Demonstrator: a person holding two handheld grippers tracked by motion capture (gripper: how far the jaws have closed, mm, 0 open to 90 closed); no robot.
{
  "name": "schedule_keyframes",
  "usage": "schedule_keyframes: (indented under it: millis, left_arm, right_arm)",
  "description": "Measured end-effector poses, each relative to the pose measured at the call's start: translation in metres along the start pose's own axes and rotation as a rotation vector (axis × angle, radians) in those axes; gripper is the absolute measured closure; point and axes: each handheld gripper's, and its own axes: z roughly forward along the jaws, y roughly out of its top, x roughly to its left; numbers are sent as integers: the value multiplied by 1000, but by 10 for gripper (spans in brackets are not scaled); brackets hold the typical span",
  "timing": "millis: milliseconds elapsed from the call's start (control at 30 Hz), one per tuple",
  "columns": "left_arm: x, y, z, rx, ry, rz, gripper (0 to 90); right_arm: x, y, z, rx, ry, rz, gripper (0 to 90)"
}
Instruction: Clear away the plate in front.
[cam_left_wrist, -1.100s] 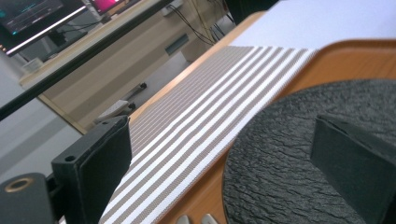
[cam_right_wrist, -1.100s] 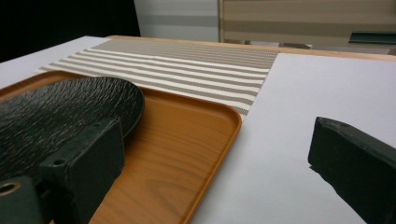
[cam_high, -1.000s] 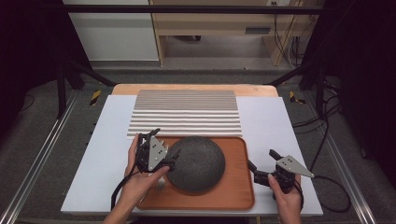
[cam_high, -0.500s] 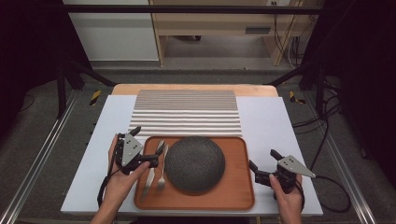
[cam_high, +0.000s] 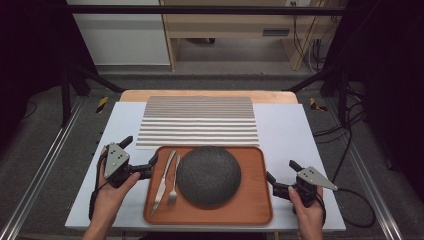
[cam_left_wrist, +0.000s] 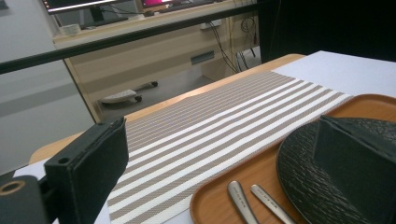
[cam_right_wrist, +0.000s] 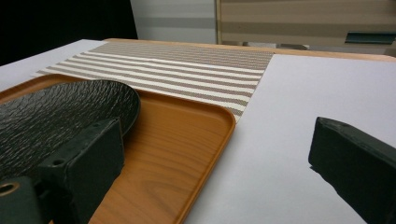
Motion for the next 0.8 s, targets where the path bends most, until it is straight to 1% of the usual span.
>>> schedule_keyframes:
  millis: [233, 333, 433, 533, 800]
  left_arm:
    - [12, 2, -11, -20, 17, -13, 32]
    - [17, 2, -15, -28, 20, -32, 32]
    - [22, 1, -20, -28, 29, -40, 32]
    - [26, 0, -24, -33, 28, -53, 30]
    - [35, -3, -34, -50, 38, -68, 28]
  right_arm:
    - [0, 0, 0, 0, 2, 2, 36]
    - [0, 0, 0, 0, 2, 2, 36]
    - [1, 0, 0, 1, 3, 0, 36]
    - [1, 0, 0, 2, 4, -1, 36]
    - [2, 1, 1, 3, 5, -4, 36]
